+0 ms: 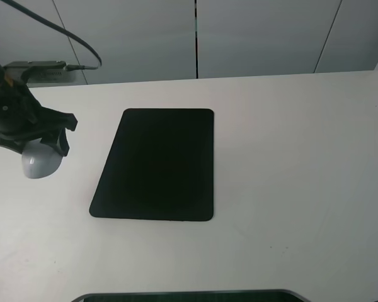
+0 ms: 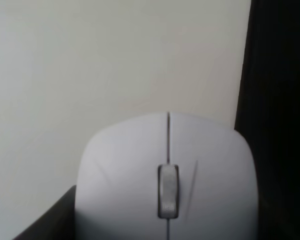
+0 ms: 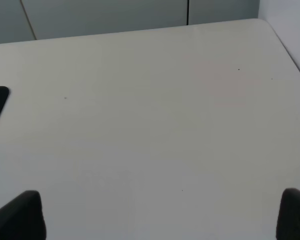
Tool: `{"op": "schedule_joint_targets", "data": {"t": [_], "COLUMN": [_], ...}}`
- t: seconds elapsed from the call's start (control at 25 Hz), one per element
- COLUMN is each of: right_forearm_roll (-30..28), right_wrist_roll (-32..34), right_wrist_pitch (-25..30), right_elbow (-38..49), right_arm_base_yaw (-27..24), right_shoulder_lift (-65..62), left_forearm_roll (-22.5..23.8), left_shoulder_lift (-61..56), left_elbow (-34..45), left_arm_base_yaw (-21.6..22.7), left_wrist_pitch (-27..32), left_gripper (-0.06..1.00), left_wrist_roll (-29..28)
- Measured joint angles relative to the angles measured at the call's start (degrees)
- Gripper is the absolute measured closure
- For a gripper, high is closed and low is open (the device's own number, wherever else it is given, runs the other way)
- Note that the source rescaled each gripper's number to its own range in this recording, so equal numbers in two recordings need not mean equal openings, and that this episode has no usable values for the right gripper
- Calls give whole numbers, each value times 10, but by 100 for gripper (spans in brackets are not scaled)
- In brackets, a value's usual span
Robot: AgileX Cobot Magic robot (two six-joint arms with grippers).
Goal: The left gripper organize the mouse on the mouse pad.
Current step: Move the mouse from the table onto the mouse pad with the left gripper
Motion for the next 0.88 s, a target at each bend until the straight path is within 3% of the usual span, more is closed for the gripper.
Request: {"op": "schedule_joint_targets", "data": {"t": [0.48, 0.88], "right_forearm_roll": [0, 0], "right_wrist_roll": [0, 0], "right_wrist_pitch": [0, 0], "right_elbow": [0, 0], "right_arm_base_yaw": [0, 0], "right_shoulder_lift": [0, 0], "left_forearm_roll": [-29, -42], "left_shoulder_lift": [79, 210], "left_elbow": [-100, -261], "left_arm_base_yaw": [-59, -114], "left_wrist_pitch": [29, 67], "left_gripper": [94, 94], "left_wrist_roll": [-50, -63]}}
